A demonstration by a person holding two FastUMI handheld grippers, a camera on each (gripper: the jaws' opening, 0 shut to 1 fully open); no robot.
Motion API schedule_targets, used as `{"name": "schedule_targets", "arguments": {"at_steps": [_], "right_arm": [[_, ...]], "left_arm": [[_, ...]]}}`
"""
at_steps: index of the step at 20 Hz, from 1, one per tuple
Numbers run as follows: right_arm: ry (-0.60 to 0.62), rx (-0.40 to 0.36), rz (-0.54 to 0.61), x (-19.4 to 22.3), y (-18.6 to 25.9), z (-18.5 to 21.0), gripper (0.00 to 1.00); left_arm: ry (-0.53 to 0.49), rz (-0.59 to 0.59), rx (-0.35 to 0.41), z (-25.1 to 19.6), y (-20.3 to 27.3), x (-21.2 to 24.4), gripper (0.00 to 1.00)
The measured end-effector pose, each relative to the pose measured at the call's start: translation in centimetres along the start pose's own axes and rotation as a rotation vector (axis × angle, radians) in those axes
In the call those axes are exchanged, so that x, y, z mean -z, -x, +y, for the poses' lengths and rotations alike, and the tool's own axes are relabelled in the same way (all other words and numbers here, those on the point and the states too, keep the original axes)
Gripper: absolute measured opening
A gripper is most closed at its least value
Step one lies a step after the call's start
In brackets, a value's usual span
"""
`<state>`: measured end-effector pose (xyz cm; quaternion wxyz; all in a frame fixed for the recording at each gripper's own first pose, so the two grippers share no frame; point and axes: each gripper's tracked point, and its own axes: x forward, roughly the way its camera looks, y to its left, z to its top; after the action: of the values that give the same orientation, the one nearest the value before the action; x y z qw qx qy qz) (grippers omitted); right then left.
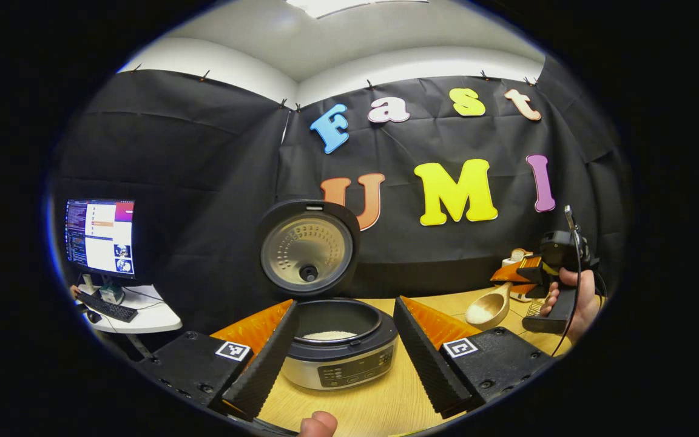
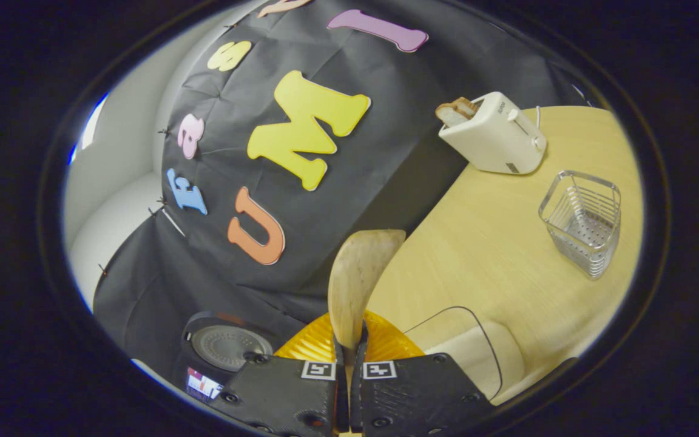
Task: Close the left gripper, press the button to open the rice cooker; take a wooden spoon from the chopstick holder with the right hand, scoop a spoonful of rice and pour it into the rice cooker, then put the wooden spoon back into the chopstick holder.
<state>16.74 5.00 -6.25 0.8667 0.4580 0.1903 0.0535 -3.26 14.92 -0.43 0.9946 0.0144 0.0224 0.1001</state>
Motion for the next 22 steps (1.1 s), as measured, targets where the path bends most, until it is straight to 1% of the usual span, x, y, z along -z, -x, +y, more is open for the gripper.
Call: {"name": "schedule_targets", "arguments": {"at_steps": [2,6,11,12,13,14,15,19,22], "right_arm": [[0.021,-0.023,0.016,0.4,-0.4,2.0,0.02],[0.047,-0.084,0.034,1.1,-1.8,6.9,0.01],[0.103,-0.131,0.046,2.7,-5.0,12.5,0.02],[0.116,-0.135,0.047,3.2,-5.7,13.4,0.02],[0.127,-0.142,0.057,3.9,-6.5,14.2,0.02],[0.133,-0.147,0.069,4.8,-7.1,14.9,0.02],[0.137,-0.149,0.081,5.5,-7.9,15.6,0.02],[0.204,-0.152,0.123,8.7,-10.2,18.1,0.02],[0.266,-0.162,0.154,11.1,-11.5,19.2,0.02]], "left_arm": [[-0.005,0.004,-0.009,0.8,0.2,0.1,0.99],[-0.026,0.025,-0.057,2.8,0.4,0.6,0.99],[-0.002,0.044,-0.076,4.6,0.7,1.1,0.99],[0.006,0.043,-0.086,5.1,0.8,1.2,0.95],[0.012,0.042,-0.096,5.6,1.0,1.1,0.99],[0.015,0.038,-0.104,6.0,1.1,1.0,0.95],[0.016,0.036,-0.115,6.7,1.2,1.1,0.99],[0.023,0.043,-0.134,7.8,1.5,1.2,0.99],[0.023,0.062,-0.125,7.9,1.5,1.9,0.99]]}}
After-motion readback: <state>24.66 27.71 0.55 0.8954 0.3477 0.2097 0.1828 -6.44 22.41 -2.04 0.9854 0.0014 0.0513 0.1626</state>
